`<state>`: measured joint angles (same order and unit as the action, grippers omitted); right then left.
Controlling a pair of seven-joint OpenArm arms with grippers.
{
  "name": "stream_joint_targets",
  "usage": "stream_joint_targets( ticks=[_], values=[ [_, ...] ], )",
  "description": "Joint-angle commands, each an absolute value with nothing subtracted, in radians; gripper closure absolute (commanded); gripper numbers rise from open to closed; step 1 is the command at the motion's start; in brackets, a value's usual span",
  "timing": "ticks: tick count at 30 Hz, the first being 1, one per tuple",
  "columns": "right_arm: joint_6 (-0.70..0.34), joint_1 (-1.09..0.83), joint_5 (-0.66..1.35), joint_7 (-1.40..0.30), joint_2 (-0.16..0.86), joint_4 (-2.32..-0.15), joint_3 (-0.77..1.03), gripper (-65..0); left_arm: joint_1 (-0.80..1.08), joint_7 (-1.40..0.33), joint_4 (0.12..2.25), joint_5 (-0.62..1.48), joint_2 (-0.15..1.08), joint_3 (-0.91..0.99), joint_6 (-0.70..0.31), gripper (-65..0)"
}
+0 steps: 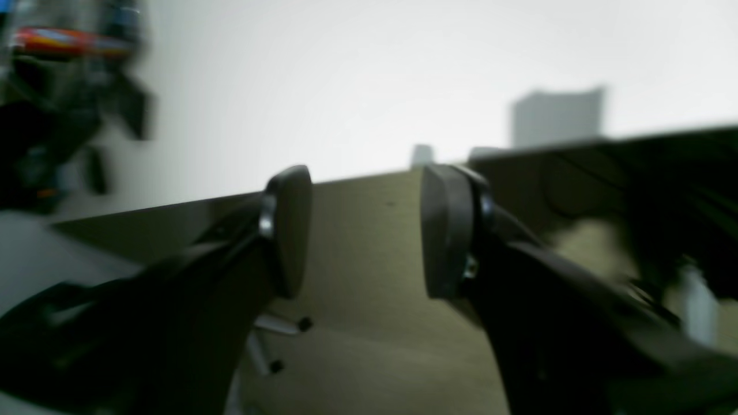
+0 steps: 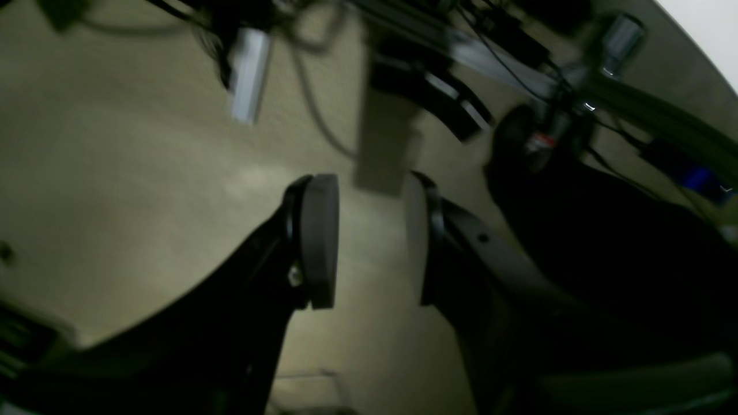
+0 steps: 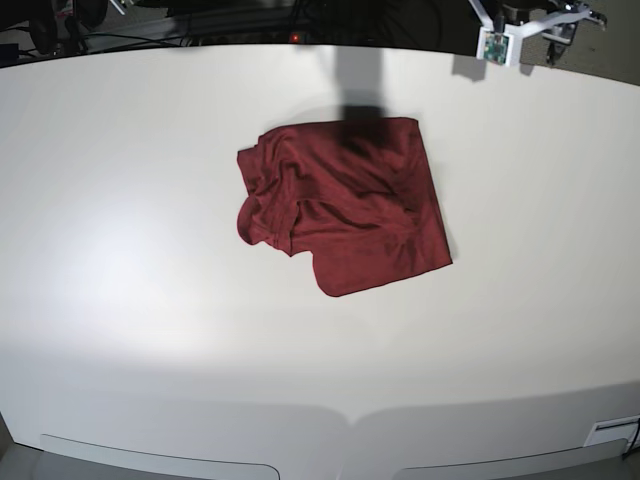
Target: Fold the T-shirt properly
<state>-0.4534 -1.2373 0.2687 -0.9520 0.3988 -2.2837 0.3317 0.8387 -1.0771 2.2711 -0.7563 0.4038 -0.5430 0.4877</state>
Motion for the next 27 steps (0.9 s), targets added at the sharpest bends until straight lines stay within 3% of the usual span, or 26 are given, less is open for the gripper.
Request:
stream_joint_targets(
  ticks=[1,5,9,17,20,24,27],
  values=[
    [-0.448,-1.248,0.271,-0.956,0.408,-2.251,0.328,-19.7,0.858,-1.056,2.268,-0.758,0.407,-0.542,0.500,-29.8],
    [-0.448,-1.210,0.265,-0.937,0.431,-2.035,0.262,-19.7,0.891,-1.041,2.162,-0.770,0.395,-0.542,0.579,-29.8],
    [-0.445,-1.137,0.262,-0.911,0.463,-1.793,0.168,-19.7,0.891,-0.959,1.980,-0.721,0.376,-0.542,0.596,-29.8],
    [-0.445,-0.857,0.213,-0.858,0.477,-1.391,-0.040,-19.7,0.754,-0.706,1.415,-0.477,0.282,-0.414,0.575,-29.8],
    [-0.445,-0.753,0.213,-0.818,0.476,-1.267,-0.120,-19.7,0.647,-0.578,1.199,-0.297,0.260,-0.316,0.415,-29.2],
    [-0.445,-0.621,0.221,-0.734,0.476,-1.113,-0.221,-19.7,0.506,-0.397,0.917,-0.070,0.258,-0.234,0.044,-29.1],
    [-0.445,-0.528,0.225,-0.691,0.476,-0.999,-0.285,-19.7,0.429,-0.303,0.745,-0.003,0.258,-0.225,-0.081,-29.2]
  ],
)
